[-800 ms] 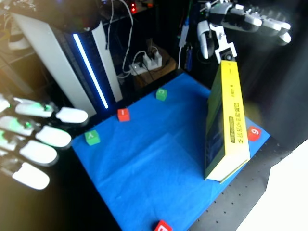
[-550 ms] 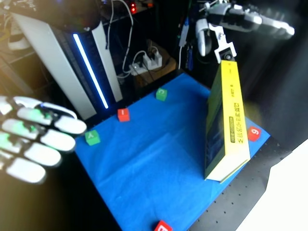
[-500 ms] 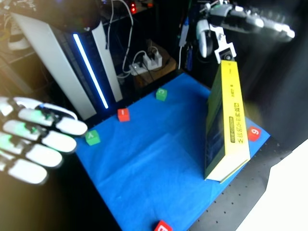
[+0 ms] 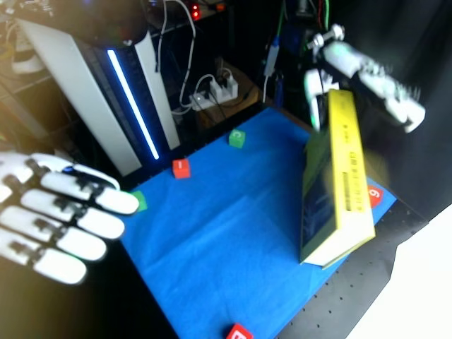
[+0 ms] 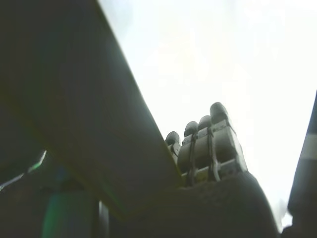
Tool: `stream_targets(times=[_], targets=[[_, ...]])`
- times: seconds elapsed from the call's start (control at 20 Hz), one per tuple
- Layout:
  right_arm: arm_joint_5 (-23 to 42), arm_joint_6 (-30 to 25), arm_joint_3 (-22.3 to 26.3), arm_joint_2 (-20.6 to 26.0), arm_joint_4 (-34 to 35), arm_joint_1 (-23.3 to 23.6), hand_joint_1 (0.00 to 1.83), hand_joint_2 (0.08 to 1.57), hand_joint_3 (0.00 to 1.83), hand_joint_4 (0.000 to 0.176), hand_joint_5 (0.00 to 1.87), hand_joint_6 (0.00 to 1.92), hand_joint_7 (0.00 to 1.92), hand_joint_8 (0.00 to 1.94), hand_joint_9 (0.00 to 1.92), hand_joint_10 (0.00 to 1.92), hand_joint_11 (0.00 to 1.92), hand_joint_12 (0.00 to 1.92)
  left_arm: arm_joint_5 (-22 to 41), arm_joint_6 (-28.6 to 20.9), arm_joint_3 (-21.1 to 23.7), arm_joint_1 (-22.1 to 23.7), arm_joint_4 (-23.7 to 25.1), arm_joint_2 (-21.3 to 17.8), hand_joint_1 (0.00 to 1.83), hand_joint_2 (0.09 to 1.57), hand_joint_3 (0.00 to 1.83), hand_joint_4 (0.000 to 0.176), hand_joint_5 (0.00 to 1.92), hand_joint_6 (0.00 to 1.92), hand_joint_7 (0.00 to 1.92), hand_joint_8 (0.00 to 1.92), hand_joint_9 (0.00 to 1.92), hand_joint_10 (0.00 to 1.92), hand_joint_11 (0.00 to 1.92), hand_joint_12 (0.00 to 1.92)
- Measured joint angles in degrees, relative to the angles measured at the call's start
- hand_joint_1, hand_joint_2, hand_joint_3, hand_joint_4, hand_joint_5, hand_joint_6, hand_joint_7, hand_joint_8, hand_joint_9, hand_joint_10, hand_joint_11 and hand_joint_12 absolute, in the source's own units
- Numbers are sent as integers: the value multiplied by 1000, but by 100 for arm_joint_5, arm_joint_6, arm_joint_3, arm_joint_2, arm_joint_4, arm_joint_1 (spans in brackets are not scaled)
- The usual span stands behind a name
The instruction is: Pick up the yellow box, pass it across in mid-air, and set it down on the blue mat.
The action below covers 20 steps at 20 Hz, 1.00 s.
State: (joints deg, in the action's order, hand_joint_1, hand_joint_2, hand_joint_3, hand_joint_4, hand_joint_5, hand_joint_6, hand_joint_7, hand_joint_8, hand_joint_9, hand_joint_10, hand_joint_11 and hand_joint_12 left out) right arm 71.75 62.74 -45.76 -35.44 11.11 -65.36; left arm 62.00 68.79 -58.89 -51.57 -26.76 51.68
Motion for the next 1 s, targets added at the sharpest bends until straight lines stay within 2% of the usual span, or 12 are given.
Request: stream_targets(times=[0.05, 0.1, 0.2, 0.25, 0.3, 0.35, 0.55, 0.7, 0.75, 0.8, 0.95, 1.0], targets=[[2, 0, 0, -4, -2, 2, 289, 1334, 6, 0, 0, 0, 0, 0, 0, 0, 0, 0, -28, -4, -15, 52, -44, 37, 1134, 1031, 0, 0, 764, 1713, 935, 1749, 1090, 1827, 1163, 1915], [-9, 0, 0, -4, 4, 0, 266, 1333, 5, 0, 0, 0, 0, 0, 0, 0, 0, 0, -33, -74, -61, 63, -57, 76, 1237, 1042, 0, 0, 1192, 1879, 1362, 1887, 1491, 1902, 1576, 1920], [-4, 0, 2, -4, 15, 0, 276, 1339, 5, 0, 0, 0, 0, 0, 0, 0, 0, 0, -94, -81, -120, 63, -105, 162, 1305, 1140, 15, 0, 1418, 1919, 1549, 1920, 1656, 1920, 1741, 1921], [-4, -2, 0, -4, 22, 0, 268, 1335, 3, 0, 0, 0, 0, 0, 0, 0, 0, 0, -111, -83, -120, 63, -138, 168, 1312, 1175, 10, 40, 1386, 1921, 1534, 1921, 1657, 1921, 1743, 1921], [-4, 0, 0, -4, 37, 0, 267, 1337, 3, 0, 0, 0, 0, 0, 0, 0, 0, 0, -111, -79, -120, 63, -138, 168, 1318, 1191, 9, 149, 1390, 1921, 1540, 1921, 1658, 1921, 1740, 1921], [-2, 0, 0, -4, 48, 0, 281, 1334, 1, 0, 0, 0, 0, 0, 0, 0, 0, 0, -107, -79, -118, 63, -129, 168, 1322, 1208, 13, 171, 1371, 1921, 1521, 1921, 1636, 1921, 1707, 1921], [-2, 0, 0, -4, 59, 0, 265, 1330, 0, 0, 0, 0, 0, 0, 0, 0, 0, 0, 11, -66, 13, 55, -118, 98, 1350, 1209, 8, 176, 1338, 1921, 1509, 1921, 1633, 1921, 1698, 1921], [0, 0, 0, -4, 111, 0, 378, 1313, 0, 1, 0, 0, 0, 0, 0, 0, 0, 0, 256, 31, 282, 13, 221, -92, 1336, 1210, 6, 176, 1335, 1921, 1502, 1921, 1623, 1921, 1675, 1921], [2, 0, 0, -2, 109, 0, 410, 1296, 0, 40, 0, 0, 0, 0, 0, 0, 22, 12, 337, 28, 343, 2, 365, -127, 1306, 1212, 7, 176, 1335, 1921, 1503, 1921, 1627, 1921, 1678, 1921], [35, 0, 2, 7, 107, 0, 476, 1285, 0, 112, 0, 0, 0, 0, 0, 0, 53, 31, 496, 31, 417, 2, 592, -140, 1324, 1202, 1, 176, 1329, 1921, 1519, 1921, 1650, 1921, 1695, 1921], [256, 0, 7, 31, 105, 0, 467, 1278, 0, 109, 0, 0, 0, 0, 0, 0, 5, 18, 748, 26, 481, 9, 955, -192, 1319, 1207, 2, 176, 1297, 1921, 1514, 1921, 1652, 1921, 1701, 1921], [365, 0, 9, 42, 83, 11, 461, 1265, 0, 74, 0, 0, 0, 0, 0, 0, 6, 21, 776, 26, 516, 66, 999, -197, 1320, 1200, 0, 176, 1299, 1921, 1499, 1921, 1628, 1921, 1688, 1921]])
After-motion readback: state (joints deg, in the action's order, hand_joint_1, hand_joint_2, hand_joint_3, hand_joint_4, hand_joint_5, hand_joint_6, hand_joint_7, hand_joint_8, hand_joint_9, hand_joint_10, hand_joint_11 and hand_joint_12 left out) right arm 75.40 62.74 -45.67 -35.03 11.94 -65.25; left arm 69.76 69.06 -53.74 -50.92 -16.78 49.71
